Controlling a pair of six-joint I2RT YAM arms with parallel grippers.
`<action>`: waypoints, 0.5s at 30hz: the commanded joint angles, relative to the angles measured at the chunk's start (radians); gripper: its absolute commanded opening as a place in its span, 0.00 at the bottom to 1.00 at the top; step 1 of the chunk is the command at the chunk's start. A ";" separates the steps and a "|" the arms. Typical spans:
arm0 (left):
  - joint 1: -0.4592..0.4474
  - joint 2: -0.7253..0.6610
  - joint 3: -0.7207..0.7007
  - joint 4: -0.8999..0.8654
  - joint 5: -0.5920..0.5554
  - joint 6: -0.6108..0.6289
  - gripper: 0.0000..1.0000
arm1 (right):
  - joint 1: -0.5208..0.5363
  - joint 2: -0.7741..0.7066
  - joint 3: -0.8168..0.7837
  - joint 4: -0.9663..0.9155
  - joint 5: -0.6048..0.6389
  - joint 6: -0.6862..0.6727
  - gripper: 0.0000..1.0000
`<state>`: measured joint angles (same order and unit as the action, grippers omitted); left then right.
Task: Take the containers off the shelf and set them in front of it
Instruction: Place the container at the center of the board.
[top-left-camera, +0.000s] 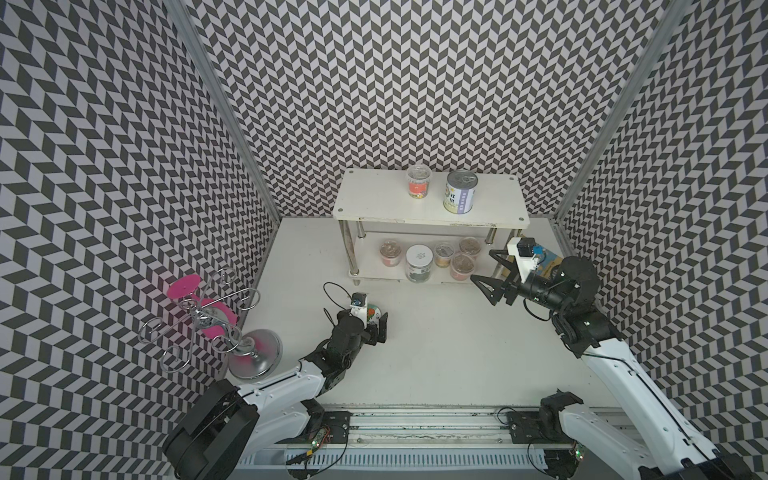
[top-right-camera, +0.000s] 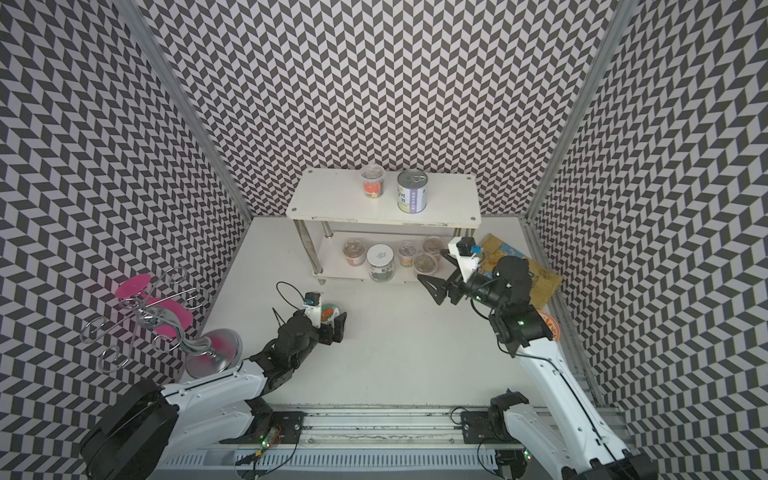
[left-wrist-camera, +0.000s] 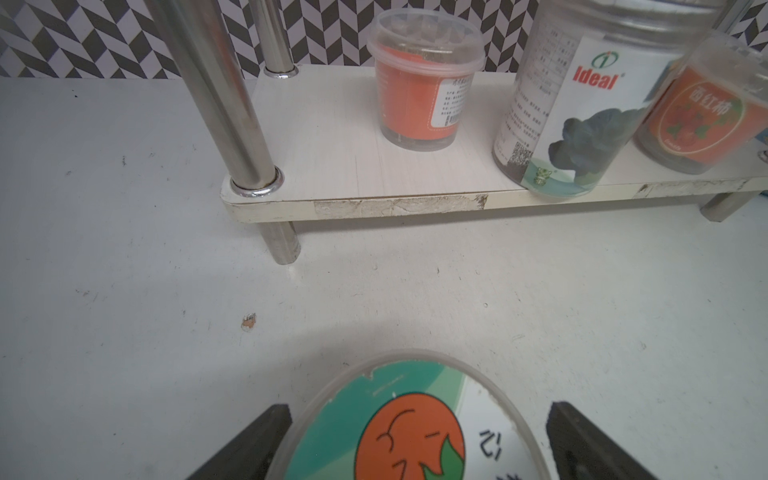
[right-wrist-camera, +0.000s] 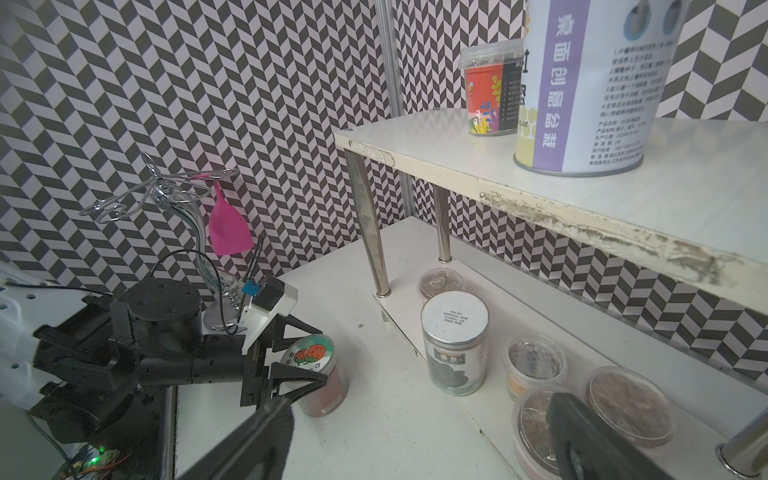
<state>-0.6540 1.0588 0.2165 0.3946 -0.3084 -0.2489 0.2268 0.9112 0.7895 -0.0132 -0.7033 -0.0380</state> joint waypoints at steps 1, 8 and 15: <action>-0.001 -0.057 0.052 -0.054 0.003 0.016 1.00 | 0.006 0.000 -0.011 0.054 -0.007 -0.007 1.00; -0.001 -0.212 0.206 -0.322 0.006 0.031 1.00 | 0.005 -0.006 -0.005 0.039 -0.090 -0.001 1.00; -0.002 -0.255 0.542 -0.548 0.118 0.141 1.00 | 0.005 -0.015 0.014 0.009 -0.110 -0.013 1.00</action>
<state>-0.6544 0.8024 0.6338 -0.0319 -0.2558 -0.1768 0.2268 0.9108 0.7860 -0.0231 -0.7879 -0.0406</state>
